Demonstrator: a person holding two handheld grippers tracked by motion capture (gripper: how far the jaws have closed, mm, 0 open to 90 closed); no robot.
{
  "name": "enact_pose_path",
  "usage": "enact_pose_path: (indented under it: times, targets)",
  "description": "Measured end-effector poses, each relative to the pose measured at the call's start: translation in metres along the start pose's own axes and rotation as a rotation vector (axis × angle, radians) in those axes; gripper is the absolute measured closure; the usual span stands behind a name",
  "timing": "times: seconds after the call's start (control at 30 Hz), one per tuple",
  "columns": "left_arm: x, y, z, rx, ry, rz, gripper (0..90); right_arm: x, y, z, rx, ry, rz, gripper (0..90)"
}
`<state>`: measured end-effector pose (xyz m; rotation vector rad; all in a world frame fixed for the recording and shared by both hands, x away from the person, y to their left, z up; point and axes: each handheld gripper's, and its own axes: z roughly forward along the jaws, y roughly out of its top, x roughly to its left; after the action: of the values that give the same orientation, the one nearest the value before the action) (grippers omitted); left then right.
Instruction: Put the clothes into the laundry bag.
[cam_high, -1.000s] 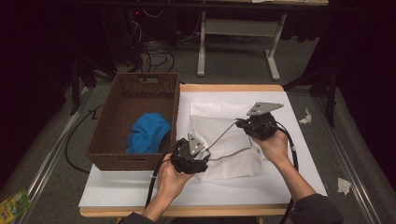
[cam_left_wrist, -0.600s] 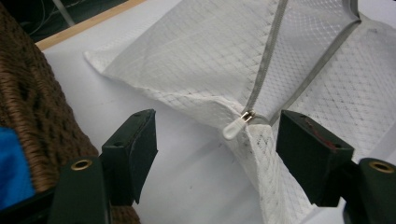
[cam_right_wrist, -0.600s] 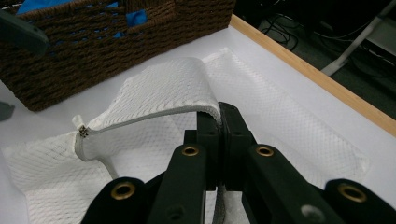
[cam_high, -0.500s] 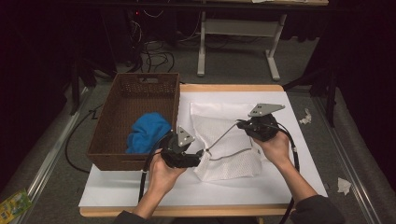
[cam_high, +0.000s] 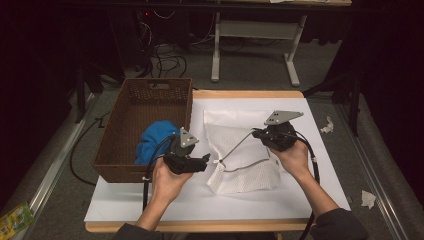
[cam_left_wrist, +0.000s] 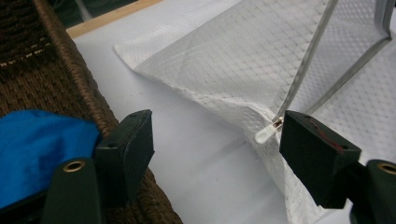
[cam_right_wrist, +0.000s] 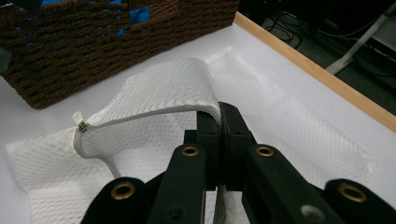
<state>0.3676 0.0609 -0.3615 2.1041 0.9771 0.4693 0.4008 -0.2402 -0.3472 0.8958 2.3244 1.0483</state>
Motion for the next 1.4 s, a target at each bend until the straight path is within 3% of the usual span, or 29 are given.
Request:
enact_pose_path:
  times: [0.57, 0.8, 0.93, 1.1, 1.3, 1.4]
  targets:
    - [0.043, 0.006, -0.016, -0.009, 0.097, -0.090, 26.2, 0.002, 0.000, 0.003, -0.004, -0.008, -0.006, 89.1]
    - [0.064, 0.005, -0.020, 0.022, 0.141, -0.120, 24.4, 0.003, 0.001, 0.005, 0.007, -0.009, -0.012, 89.1]
    - [0.076, 0.005, -0.019, 0.053, 0.144, -0.142, 21.9, 0.002, 0.001, 0.006, 0.009, -0.009, -0.008, 89.1]
    - [0.083, 0.003, -0.017, 0.074, 0.166, -0.146, 20.7, 0.004, -0.001, 0.005, 0.003, -0.003, -0.011, 89.2]
    - [0.091, 0.003, -0.002, 0.134, 0.171, -0.147, 18.6, 0.003, -0.007, 0.006, -0.007, 0.012, 0.003, 89.2]
    - [0.097, 0.003, 0.007, 0.163, 0.169, -0.169, 17.8, 0.002, -0.009, 0.007, -0.006, 0.014, 0.018, 89.2]
